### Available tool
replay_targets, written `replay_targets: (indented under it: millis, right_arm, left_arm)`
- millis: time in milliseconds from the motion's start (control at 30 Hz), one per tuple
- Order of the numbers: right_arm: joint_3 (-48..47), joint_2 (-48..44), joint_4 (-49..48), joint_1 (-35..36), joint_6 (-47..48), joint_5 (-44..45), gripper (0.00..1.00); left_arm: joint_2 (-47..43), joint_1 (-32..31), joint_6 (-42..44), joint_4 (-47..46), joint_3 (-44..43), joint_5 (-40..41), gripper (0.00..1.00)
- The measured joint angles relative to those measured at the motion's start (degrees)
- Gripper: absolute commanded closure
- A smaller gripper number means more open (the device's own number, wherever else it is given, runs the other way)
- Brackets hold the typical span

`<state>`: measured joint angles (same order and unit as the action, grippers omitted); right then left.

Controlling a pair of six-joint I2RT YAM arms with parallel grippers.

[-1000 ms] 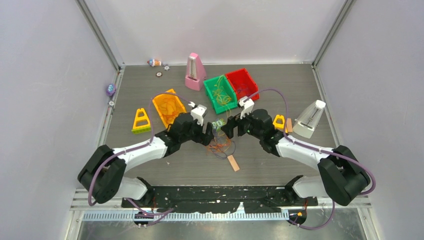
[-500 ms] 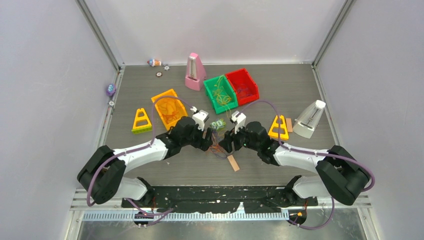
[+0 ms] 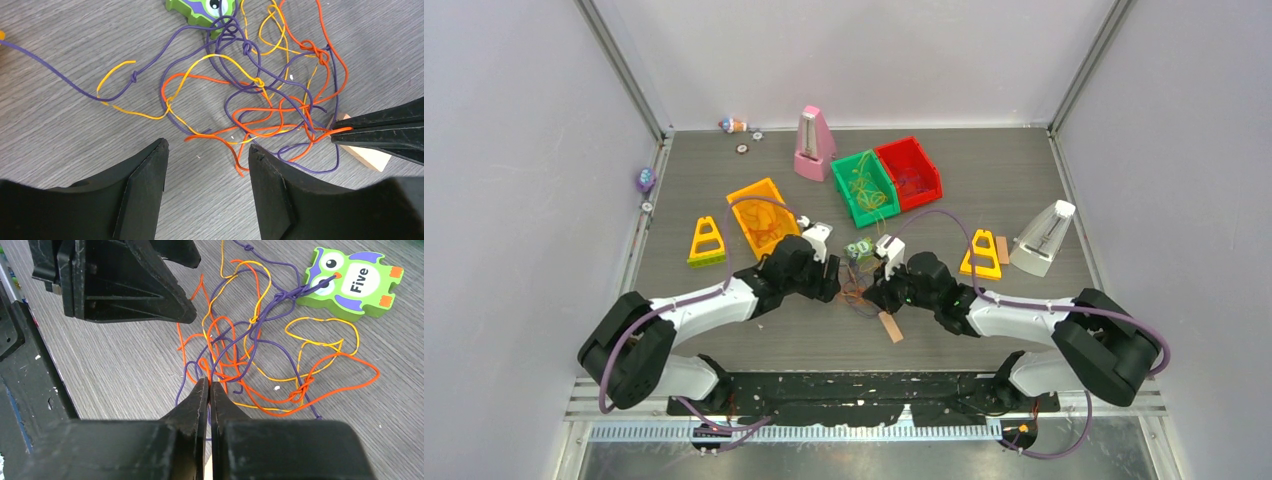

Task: Untangle the cables

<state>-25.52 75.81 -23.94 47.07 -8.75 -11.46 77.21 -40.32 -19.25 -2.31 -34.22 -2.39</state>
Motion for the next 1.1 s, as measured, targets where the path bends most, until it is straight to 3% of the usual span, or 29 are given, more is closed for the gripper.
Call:
replay_targets:
  millis: [133,300,700,867,1100]
  right_arm:
    - [0.00,-0.98,0.07,0.13,-0.24,0.09,0.95]
    - [-0.76,-7.82,3.82,0.13,-1.57,0.09,0.95]
    - [-15.85,-19.54,18.38,0.13,-5.25,-3.17,0.95]
    - [-20.65,-19.67,22.73,0.13,-6.71,-4.85,0.95]
    - [-24.41,-19.15,24.76,0.13,-8.50,-7.34,0.95]
  left_arm:
    - [-2.32,0.22,0.15,0.50,1.03,0.13,0.35]
    - [-11.28,0.22,0.48,0.50,2.82,-2.01,0.32]
    - [-36.30,0.22,0.24,-7.39,11.52,-9.31,0.28]
    - [-38.58,0.22,0.24,-10.71,11.30,-13.35,0.29]
    - [-34.95,0.22,0.07,-13.29,10.12,-19.61,0.30]
